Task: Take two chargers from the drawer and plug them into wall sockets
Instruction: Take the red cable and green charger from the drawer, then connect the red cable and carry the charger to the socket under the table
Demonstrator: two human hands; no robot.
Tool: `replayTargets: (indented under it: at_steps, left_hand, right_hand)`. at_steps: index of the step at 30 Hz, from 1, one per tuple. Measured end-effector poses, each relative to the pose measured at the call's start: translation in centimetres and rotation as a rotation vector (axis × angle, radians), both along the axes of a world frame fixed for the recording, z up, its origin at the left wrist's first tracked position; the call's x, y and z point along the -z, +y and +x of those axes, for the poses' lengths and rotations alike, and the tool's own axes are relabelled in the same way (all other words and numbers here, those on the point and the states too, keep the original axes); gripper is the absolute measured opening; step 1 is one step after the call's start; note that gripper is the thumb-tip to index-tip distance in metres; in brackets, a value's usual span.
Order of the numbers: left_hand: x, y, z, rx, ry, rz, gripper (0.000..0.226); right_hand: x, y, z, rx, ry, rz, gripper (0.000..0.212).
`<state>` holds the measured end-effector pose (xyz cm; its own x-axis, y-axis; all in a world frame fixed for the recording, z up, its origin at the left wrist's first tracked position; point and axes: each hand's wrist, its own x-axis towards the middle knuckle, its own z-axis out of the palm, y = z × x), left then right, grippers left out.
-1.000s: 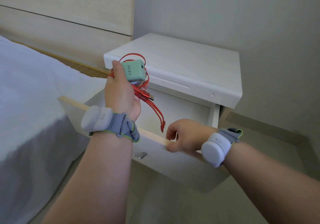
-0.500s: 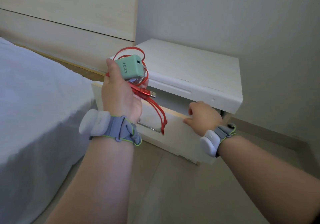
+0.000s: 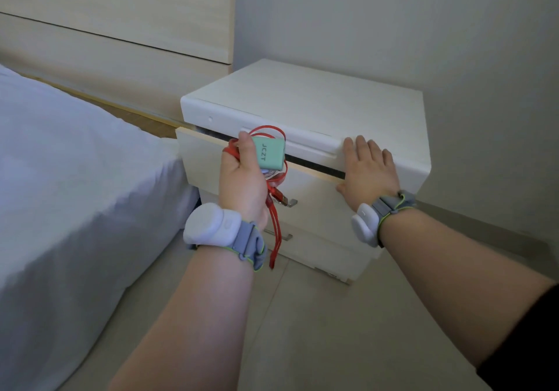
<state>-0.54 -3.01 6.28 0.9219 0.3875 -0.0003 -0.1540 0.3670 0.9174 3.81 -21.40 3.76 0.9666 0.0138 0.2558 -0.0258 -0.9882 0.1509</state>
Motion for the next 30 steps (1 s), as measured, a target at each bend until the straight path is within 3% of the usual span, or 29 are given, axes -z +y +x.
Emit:
replayTargets:
  at_steps: [6,11,18,20,24,27,30]
  left_hand:
    - [1.3,-0.7,1.1,0.003,0.039,0.024,0.026]
    - [2.5,-1.7,2.0,-0.009,0.07,0.004,0.026]
    - [2.5,-3.3,1.5,0.015,0.055,0.022,0.024]
    - [2.8,-3.5,1.2,0.05,0.063,0.032,0.024]
    - [3.8,-4.6,0.8,0.138,0.065,0.126,0.032]
    - [4.1,-5.5,0.3,0.173,0.096,0.191,0.045]
    - [4.3,-6.3,-0.5,0.198,0.183,0.146,0.041]
  right_hand:
    - [0.8,-0.5,1.2,-0.04,-0.18,-0.107,0.05]
    - [1.7,-1.4,2.1,-0.041,-0.296,-0.118,0.045]
    - [0.5,-1.2,1.8,-0.084,-0.17,0.008,0.048]
    - [0.1,-1.1,1.0,-0.103,-0.117,0.165,0.051]
    - [-0.5,-0.7,-2.6,-0.258,-0.033,0.811,0.046]
    - [-0.3,1.1,-4.7,-0.34,0.227,1.257,0.05]
    - [0.2,1.5,-4.9,-0.344,0.375,1.353,0.056]
